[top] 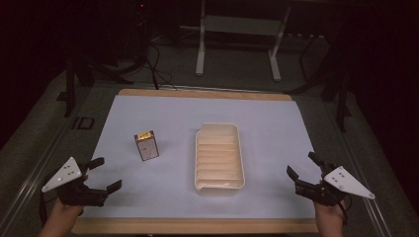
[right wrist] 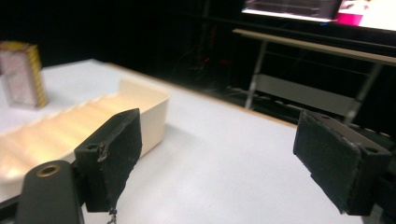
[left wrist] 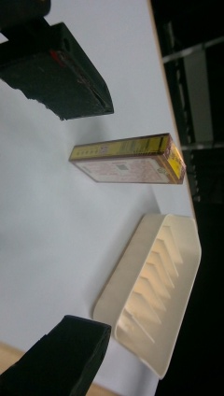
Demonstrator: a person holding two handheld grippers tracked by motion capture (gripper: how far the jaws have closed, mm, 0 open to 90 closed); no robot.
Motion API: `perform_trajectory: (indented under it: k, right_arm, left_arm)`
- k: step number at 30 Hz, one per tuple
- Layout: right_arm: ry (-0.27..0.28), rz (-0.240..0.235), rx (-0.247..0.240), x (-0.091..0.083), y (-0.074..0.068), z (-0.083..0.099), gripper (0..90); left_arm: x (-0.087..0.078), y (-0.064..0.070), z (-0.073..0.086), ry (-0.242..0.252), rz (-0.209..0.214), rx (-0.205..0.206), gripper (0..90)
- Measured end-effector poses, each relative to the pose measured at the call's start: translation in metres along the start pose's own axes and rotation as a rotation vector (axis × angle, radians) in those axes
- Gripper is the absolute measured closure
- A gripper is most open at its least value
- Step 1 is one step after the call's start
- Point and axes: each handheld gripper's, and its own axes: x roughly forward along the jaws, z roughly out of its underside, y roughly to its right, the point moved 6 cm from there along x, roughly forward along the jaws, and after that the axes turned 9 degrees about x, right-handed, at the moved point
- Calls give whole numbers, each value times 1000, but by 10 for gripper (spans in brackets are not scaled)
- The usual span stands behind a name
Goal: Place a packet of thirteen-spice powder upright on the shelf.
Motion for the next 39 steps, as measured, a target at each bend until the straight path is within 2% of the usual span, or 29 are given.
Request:
perform_trajectory:
  k: [1, 2, 3, 4, 7, 8, 9, 10, 11, 12, 13, 14, 15, 17, 24, 26, 28, 34, 36, 37, 39]
  right_arm:
    - [-13, -17, -5, 0, -2, 2, 185]
    - [-12, -32, -9, 0, -4, 2, 185]
    - [-12, -32, -9, 0, -4, 2, 185]
    - [-10, -43, -16, 1, -7, 1, 185]
    - [0, -50, -20, 1, -9, -1, 185]
    - [7, -55, -20, 1, -10, -2, 185]
    - [4, -54, -22, 1, -10, -1, 185]
    - [4, -54, -22, 1, -10, -1, 185]
    - [-3, -55, -16, 2, -10, 0, 184]
    - [-3, -55, -16, 2, -10, 0, 184]
    - [-6, -54, -15, 3, -9, 1, 184]
    - [-6, -54, -15, 3, -9, 1, 184]
    - [-10, -55, -12, 3, -9, 2, 184]
    - [-30, -63, -26, 4, -9, 3, 184]
    - [-47, -91, -36, 7, -13, 5, 184]
    - [-52, -94, -37, 7, -14, 6, 184]
    - [-57, -98, -42, 8, -15, 6, 184]
    - [-69, -106, -48, 8, -16, 7, 184]
    - [-77, -109, -48, 9, -17, 9, 184]
    - [-82, -114, -50, 10, -17, 9, 184]
    - [-88, -117, -48, 11, -18, 10, 184]
  left_arm:
    - [0, 0, 0, 0, 0, 0, 0]
    - [0, 0, 1, -26, 9, 7, 0]
    - [0, -1, 2, -57, 12, 25, 0]
    - [1, -1, 4, -125, 26, 42, 0]
    - [1, -2, 2, -162, 51, 32, 0]
    - [2, -2, 1, -216, 71, 34, 0]
    - [2, -2, 1, -216, 71, 34, 0]
    - [2, -1, 0, -252, 86, 42, 0]
    - [4, 0, -1, -322, 100, 45, 0]
    - [4, 0, -1, -322, 100, 45, 0]
    - [5, 0, -2, -361, 103, 45, 0]
    - [5, 0, -2, -361, 103, 45, 0]
    - [6, 1, -3, -446, 122, 57, 0]
    - [6, 1, -4, -485, 120, 77, 0]
    - [7, 3, -7, -599, 163, 81, 0]
    - [7, 2, -6, -638, 157, 63, 0]
    - [7, 0, -6, -690, 164, 23, 0]
    - [9, 4, -3, -817, 181, 7, 0]
    - [10, 3, -3, -866, 149, 16, 0]
    - [9, 2, -3, -894, 140, 0, 0]
    - [9, 1, -4, -945, 154, -52, 0]
